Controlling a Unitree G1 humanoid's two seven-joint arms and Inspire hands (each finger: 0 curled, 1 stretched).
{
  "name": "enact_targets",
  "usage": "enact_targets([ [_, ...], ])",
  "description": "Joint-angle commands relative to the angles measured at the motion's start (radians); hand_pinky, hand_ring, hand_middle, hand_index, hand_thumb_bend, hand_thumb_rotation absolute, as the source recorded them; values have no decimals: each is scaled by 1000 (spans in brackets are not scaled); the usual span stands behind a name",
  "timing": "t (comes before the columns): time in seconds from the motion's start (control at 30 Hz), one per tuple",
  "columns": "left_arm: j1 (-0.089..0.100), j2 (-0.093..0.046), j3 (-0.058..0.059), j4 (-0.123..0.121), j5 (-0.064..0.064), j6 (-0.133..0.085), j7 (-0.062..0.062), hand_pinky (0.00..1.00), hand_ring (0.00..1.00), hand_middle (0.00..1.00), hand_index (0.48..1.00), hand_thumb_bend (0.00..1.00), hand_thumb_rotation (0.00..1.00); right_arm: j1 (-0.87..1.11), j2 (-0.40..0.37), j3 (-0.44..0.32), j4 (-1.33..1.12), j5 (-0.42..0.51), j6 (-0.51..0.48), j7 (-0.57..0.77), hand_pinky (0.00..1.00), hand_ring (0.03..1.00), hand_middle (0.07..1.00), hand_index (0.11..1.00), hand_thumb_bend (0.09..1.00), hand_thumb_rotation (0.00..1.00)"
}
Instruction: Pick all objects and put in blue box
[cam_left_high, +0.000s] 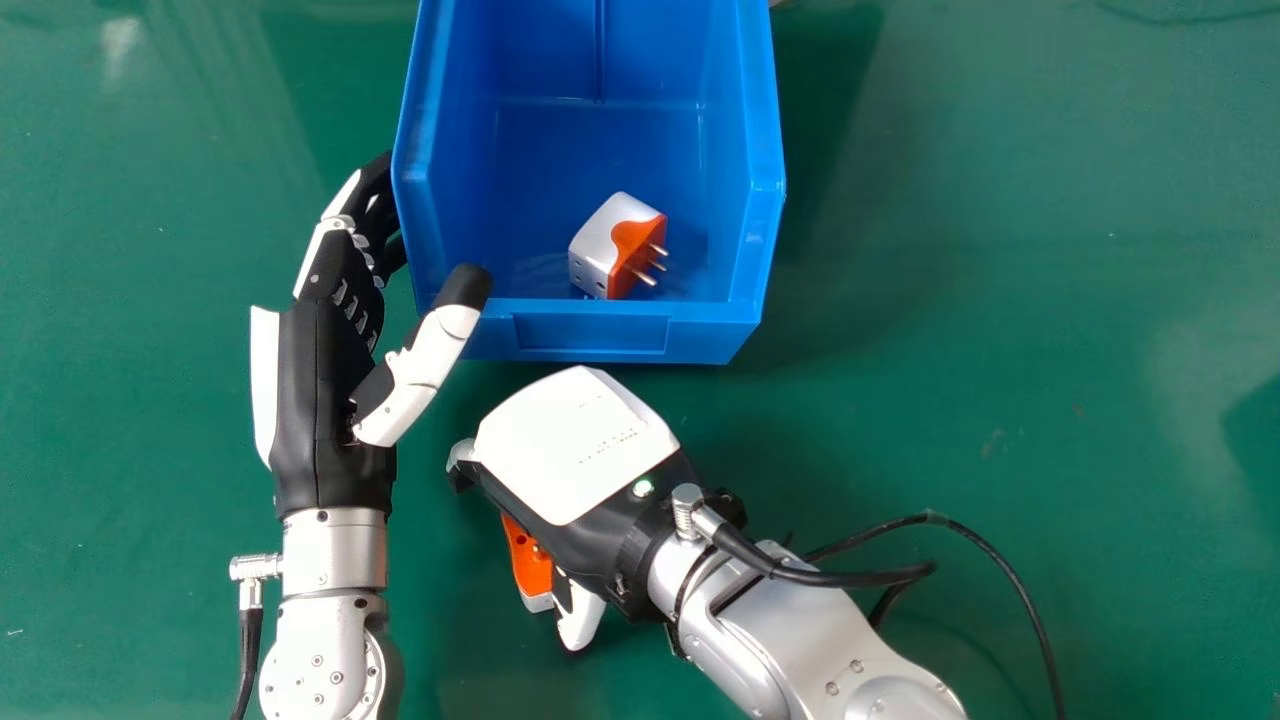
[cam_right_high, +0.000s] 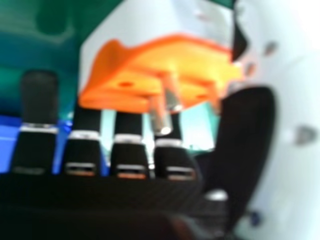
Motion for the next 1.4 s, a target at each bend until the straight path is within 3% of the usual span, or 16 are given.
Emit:
enact_targets([
  [0.0,-16,0,-8,-10,5,-17,-2,863,879,855,837,814,505,33,-9,14,32,21,-22,-23,192,362,589,595,610,42],
  [0.07,-17,-2,-7,-9,1,-17,-3,865,883,858,839,813,507,37,-10,10,31,35,-27,-34,123,253,546,553,579,27],
  [0.17,-18,-1,-7,-8,4,-16,-1,865,884,859,839,815,508,40,-14,3,32,62,-44,-59,83,191,518,527,560,17],
  [0.37,-17,-2,-6,-7,5,-18,2,864,885,861,838,816,509,50,-17,-1,38,100,-70,-112,60,148,495,504,542,8],
  [0.47,-15,-3,-6,-8,3,-16,2,864,884,861,838,819,508,50,-21,-5,36,124,-81,-110,58,140,485,496,536,5],
  [0.63,-9,2,-7,-10,18,-19,16,864,882,859,838,820,509,52,-26,-15,31,147,-100,-127,67,145,478,488,531,2],
  [0.7,-7,3,-8,-11,17,-19,19,862,880,858,837,818,511,58,-27,-25,21,162,-97,-125,74,153,476,486,529,2],
  [0.8,-3,0,-8,-13,4,-18,9,859,878,855,837,816,510,67,-32,-49,10,190,-111,-141,85,165,474,485,528,1],
  [0.93,-2,2,-8,-8,8,-22,15,861,879,855,837,816,508,78,-31,-69,9,198,-107,-182,94,175,459,492,525,0],
  [1.03,-1,-2,-8,-11,2,-21,11,859,877,854,836,813,507,96,-27,-103,5,235,-117,-220,97,176,463,488,524,0],
  [1.2,1,2,-9,-10,25,-22,34,856,875,851,834,812,505,119,-40,-153,-10,276,-160,-307,110,190,432,497,518,0],
  [1.3,-1,2,-9,-9,27,-22,36,853,873,849,833,812,508,133,-46,-177,-17,293,-191,-364,125,208,424,500,515,0],
  [1.37,-1,1,-10,-9,21,-19,30,853,873,849,833,812,508,141,-47,-191,-17,303,-215,-405,125,208,424,500,515,0],
])
